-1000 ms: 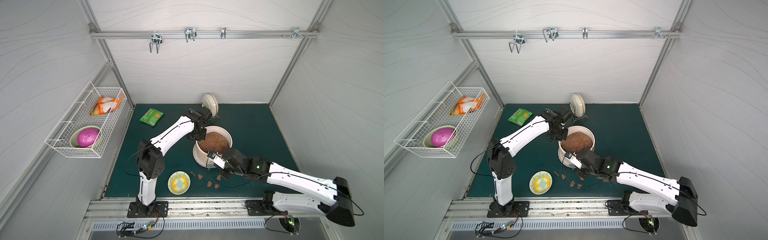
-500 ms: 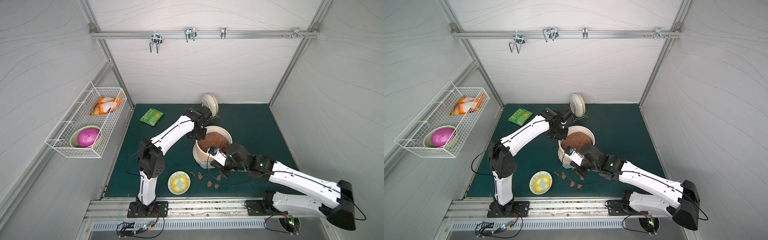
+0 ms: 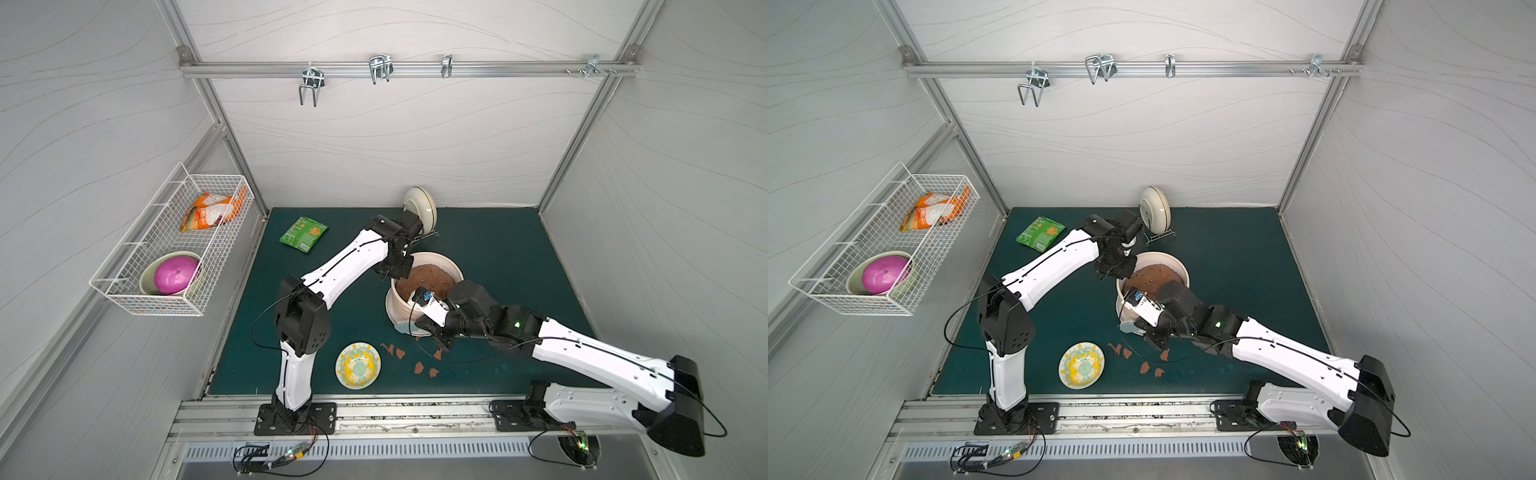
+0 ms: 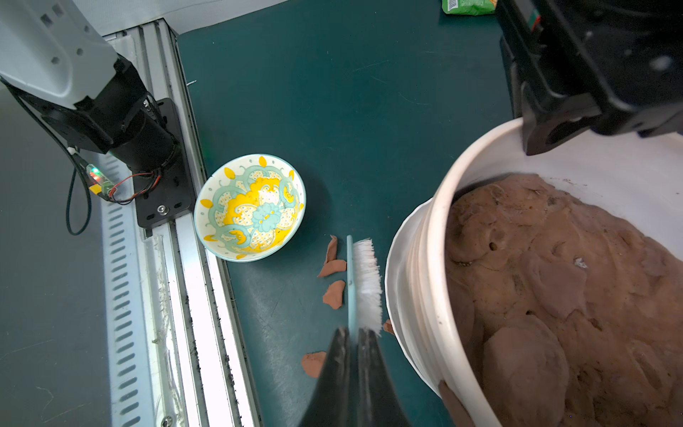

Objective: Scrub the dried mud off the ceramic pot
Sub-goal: Brush off the soil from the pot, then rotate the pot on the tray.

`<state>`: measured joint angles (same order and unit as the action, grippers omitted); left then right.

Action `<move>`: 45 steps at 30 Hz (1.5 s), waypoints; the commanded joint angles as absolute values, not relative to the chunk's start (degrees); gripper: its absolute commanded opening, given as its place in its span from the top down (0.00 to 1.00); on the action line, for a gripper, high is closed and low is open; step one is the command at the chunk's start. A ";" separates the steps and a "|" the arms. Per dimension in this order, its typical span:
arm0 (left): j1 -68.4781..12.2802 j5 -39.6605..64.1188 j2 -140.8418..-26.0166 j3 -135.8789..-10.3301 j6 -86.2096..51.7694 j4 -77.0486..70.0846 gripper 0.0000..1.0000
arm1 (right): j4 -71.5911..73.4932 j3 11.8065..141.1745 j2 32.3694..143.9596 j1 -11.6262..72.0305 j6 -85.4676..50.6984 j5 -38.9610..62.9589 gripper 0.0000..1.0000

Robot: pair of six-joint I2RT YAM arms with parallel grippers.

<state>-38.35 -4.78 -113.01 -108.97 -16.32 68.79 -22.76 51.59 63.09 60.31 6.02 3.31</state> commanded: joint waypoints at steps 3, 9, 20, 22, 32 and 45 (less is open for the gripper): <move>-38.58 -3.82 -113.42 -109.69 -15.44 67.88 0.87 | -23.31 52.01 59.91 59.42 6.64 2.99 1.00; -38.54 -1.87 -109.79 -107.22 -23.66 67.06 0.67 | -23.73 51.47 57.79 59.41 6.12 2.93 1.00; -39.35 2.73 -98.93 -95.79 -48.53 63.66 0.43 | -22.62 48.89 54.08 59.41 4.45 5.15 1.00; -40.18 2.29 -97.78 -94.76 -53.10 63.79 0.34 | -22.50 48.48 53.69 59.38 4.31 5.58 1.00; -45.03 1.95 -99.38 -96.24 -66.54 66.26 0.40 | -23.04 47.30 51.37 59.38 3.81 7.06 1.00; -48.77 1.42 -103.73 -99.75 -73.94 67.26 0.59 | -23.35 45.20 48.54 59.41 3.29 7.86 1.00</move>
<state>-48.12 1.78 -102.41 -97.25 -71.83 68.36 -23.09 45.56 49.45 59.59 4.21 6.68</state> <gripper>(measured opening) 0.431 0.083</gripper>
